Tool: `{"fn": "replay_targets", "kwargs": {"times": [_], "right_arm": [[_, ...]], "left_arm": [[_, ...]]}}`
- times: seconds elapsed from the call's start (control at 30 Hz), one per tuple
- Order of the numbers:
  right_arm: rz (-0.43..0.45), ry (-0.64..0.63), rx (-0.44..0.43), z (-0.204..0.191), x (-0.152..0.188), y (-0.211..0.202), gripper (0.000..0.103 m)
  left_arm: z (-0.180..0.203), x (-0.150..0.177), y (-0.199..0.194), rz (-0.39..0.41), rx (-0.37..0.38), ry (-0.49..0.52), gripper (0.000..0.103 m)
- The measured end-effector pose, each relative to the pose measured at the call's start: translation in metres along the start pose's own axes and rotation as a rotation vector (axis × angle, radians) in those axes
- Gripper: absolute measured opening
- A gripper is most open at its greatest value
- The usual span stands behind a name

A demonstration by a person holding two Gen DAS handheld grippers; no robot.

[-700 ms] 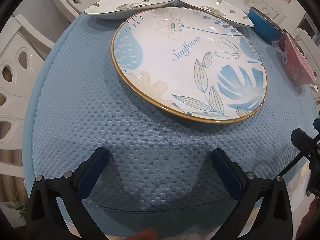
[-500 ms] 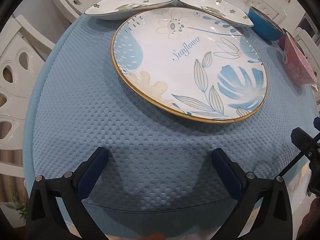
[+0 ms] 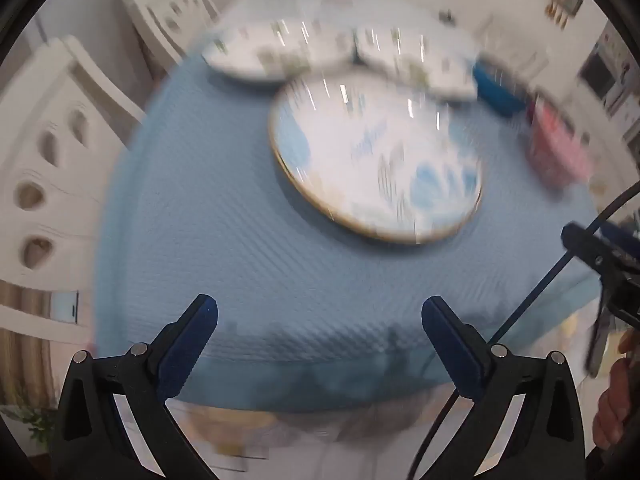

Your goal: Organize plates and bowls

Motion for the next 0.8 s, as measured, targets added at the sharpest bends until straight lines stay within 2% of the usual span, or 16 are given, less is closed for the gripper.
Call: {"fn": "replay_targets", "kwargs": {"times": [0.13,0.23,0.27,0.33,0.4,0.53,0.63,0.77,0.8], "right_arm": [[0.073,0.034,-0.043,-0.006,-0.024,-0.033,0.103],[0.113,0.034,-0.068,-0.015,-0.04,-0.055,0.097],[0.121,0.032,-0.061,-0.017,-0.045,-0.06,0.09],[0.127,0.042,-0.057,-0.021,-0.051,-0.068,0.086],[0.116,0.055,-0.088,-0.022,-0.053,-0.069,0.084],[0.082,0.06,-0.113,-0.022,-0.058,-0.057,0.079],[0.041,0.053,-0.137,-0.022,-0.063,-0.039,0.077],[-0.042,0.068,-0.198,-0.027,-0.068,0.001,0.077],[-0.059,0.068,-0.201,-0.028,-0.069,0.01,0.074]], "left_arm": [[-0.017,-0.041,-0.048,0.154,-0.085,0.003,0.102],[-0.031,-0.063,-0.066,0.211,-0.067,0.005,0.102],[-0.035,-0.07,-0.069,0.215,-0.043,-0.003,0.102],[-0.037,-0.078,-0.07,0.204,0.006,-0.016,0.102],[-0.035,-0.088,-0.065,0.183,0.053,-0.018,0.101],[-0.017,-0.087,-0.048,0.169,0.102,-0.011,0.101],[-0.013,-0.088,-0.029,0.136,0.119,-0.025,0.1],[-0.019,-0.091,0.007,0.053,0.156,-0.086,0.096],[-0.021,-0.092,0.015,0.037,0.159,-0.093,0.096]]}}
Point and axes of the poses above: each gripper's, at about its wrist camera, not at the fingertips, and y roughly the way its jaws point, z to its right, x to its underside, the point moved 7 cm from there along y, roughly the way its jaws point, and after that the axes turned 8 degrees about x, right-handed, at the moved point
